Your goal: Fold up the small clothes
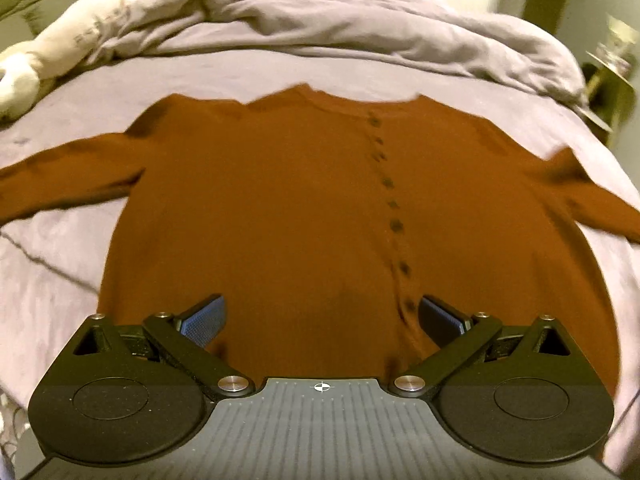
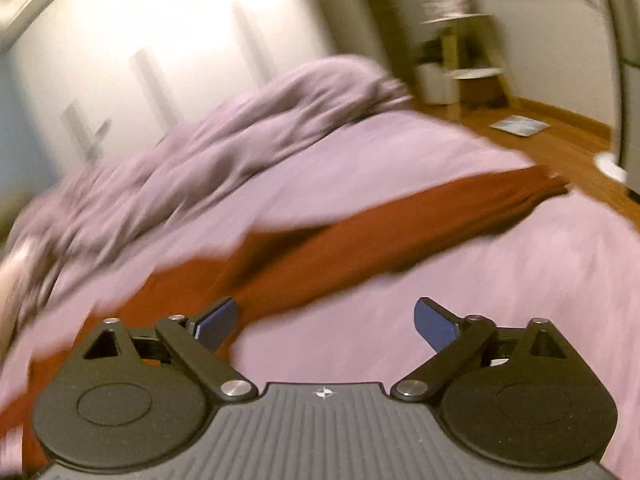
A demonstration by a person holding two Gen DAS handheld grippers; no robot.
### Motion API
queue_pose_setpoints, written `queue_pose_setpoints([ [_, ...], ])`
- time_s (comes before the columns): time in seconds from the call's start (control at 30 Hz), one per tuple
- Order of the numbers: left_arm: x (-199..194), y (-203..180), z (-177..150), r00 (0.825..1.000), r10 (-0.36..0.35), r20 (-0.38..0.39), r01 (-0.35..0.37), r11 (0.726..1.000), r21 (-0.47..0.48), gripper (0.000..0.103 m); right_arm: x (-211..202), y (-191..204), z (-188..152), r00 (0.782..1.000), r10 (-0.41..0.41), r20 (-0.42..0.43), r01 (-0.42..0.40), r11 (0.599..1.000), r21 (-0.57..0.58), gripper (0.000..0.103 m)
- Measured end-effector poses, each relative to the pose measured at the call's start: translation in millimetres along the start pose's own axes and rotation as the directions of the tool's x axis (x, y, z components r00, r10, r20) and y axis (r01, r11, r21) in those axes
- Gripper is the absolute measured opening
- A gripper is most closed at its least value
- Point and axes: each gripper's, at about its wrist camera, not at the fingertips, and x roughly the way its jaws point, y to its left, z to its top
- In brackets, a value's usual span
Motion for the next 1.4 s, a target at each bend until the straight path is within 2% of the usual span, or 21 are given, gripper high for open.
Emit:
queue_pose_setpoints([
  [0.13, 31, 5, 16, 0.998, 0.065, 0.004, -0.065, 0.998, -0.021, 0.103, 47, -59, 38, 0.991, -0.137, -0.001, 0.135, 0.971, 0.196, 0.072],
  [0.23, 45, 11, 18, 0.994, 0.105, -0.005, -0.105, 0.994, -0.013, 0.103, 68, -94, 48, 0.977, -0.21, -0.032, 0.208, 0.915, 0.346, 0.066],
  [0.33, 57, 17, 15, 0.994, 0.104, -0.045, -0.106, 0.994, -0.026, 0.103, 82, -116, 46, 0.974, -0.224, -0.042, 0.22, 0.872, 0.437, 0.058],
  [0.43, 62, 28, 12, 0.996, 0.069, -0.058, -0.074, 0.994, -0.083, 0.103, 92, -122, 42, 0.971, -0.239, -0.022, 0.223, 0.867, 0.445, 0.047],
  [0.5, 63, 31, 12, 0.997, 0.052, -0.061, -0.057, 0.994, -0.088, 0.103, 101, -119, 46, 0.969, -0.245, -0.013, 0.228, 0.878, 0.421, 0.035],
  [0.53, 64, 33, 13, 0.997, 0.042, -0.064, -0.047, 0.995, -0.086, 0.103, 105, -117, 47, 0.969, -0.245, -0.012, 0.229, 0.885, 0.405, 0.018],
  [0.57, 65, 35, 13, 0.997, 0.034, -0.065, -0.039, 0.996, -0.085, 0.103, 109, -115, 49, 0.969, -0.246, -0.027, 0.237, 0.892, 0.385, 0.006],
  [0.63, 66, 36, 13, 0.997, 0.022, -0.072, -0.028, 0.997, -0.072, 0.103, 110, -103, 57, 0.957, -0.286, -0.049, 0.286, 0.901, 0.326, 0.006],
  [0.7, 67, 37, 15, 0.996, 0.019, -0.084, -0.024, 0.998, -0.064, 0.103, 104, -66, 65, 0.94, -0.341, 0.019, 0.334, 0.93, 0.151, 0.006],
  [0.73, 67, 37, 16, 0.995, 0.019, -0.093, -0.025, 0.998, -0.063, 0.103, 100, -42, 66, 0.938, -0.34, 0.066, 0.337, 0.94, 0.046, 0.006],
  [0.77, 67, 37, 19, 0.995, 0.017, -0.1, -0.024, 0.997, -0.067, 0.103, 94, -13, 65, 0.946, -0.301, 0.12, 0.311, 0.948, -0.07, 0.006],
  [0.83, 64, 39, 23, 0.995, 0.012, -0.096, -0.021, 0.996, -0.088, 0.103, 78, 51, 52, 0.966, -0.168, 0.197, 0.223, 0.927, -0.302, 0.006],
  [0.9, 58, 40, 28, 0.997, -0.018, -0.073, 0.011, 0.994, -0.105, 0.103, 61, 116, 27, 0.981, 0.02, 0.192, 0.079, 0.865, -0.495, 0.006],
  [0.97, 49, 43, 36, 0.997, -0.064, -0.035, 0.06, 0.991, -0.116, 0.103, 48, 167, -6, 0.979, 0.17, 0.111, -0.062, 0.772, -0.632, 0.006],
  [1.03, 42, 47, 46, 0.994, -0.112, 0.002, 0.112, 0.985, -0.129, 0.103, 41, 204, -44, 0.964, 0.265, -0.01, -0.194, 0.679, -0.708, 0.014],
  [1.07, 40, 49, 51, 0.99, -0.139, 0.016, 0.14, 0.981, -0.136, 0.103, 38, 216, -63, 0.954, 0.293, -0.061, -0.244, 0.644, -0.725, 0.026],
  [1.1, 39, 50, 56, 0.985, -0.171, 0.029, 0.173, 0.974, -0.143, 0.103, 36, 224, -80, 0.948, 0.305, -0.096, -0.273, 0.616, -0.739, 0.031],
  [1.13, 38, 50, 63, 0.978, -0.204, 0.041, 0.208, 0.967, -0.148, 0.103, 35, 228, -91, 0.948, 0.301, -0.102, -0.274, 0.61, -0.744, 0.035],
  [1.27, 51, 32, 87, 0.943, -0.329, 0.051, 0.333, 0.936, -0.114, 0.103, 43, 218, -109, 0.977, 0.193, -0.086, -0.195, 0.671, -0.716, 0.036],
  [1.3, 59, 23, 94, 0.929, -0.369, 0.039, 0.371, 0.922, -0.106, 0.103, 43, 213, -113, 0.983, 0.164, -0.087, -0.177, 0.677, -0.714, 0.037],
  [1.4, 91, 3, 111, 0.9, -0.436, 0.008, 0.433, 0.891, -0.134, 0.103, 45, 200, -116, 0.988, 0.114, -0.103, -0.154, 0.706, -0.692, 0.038],
])
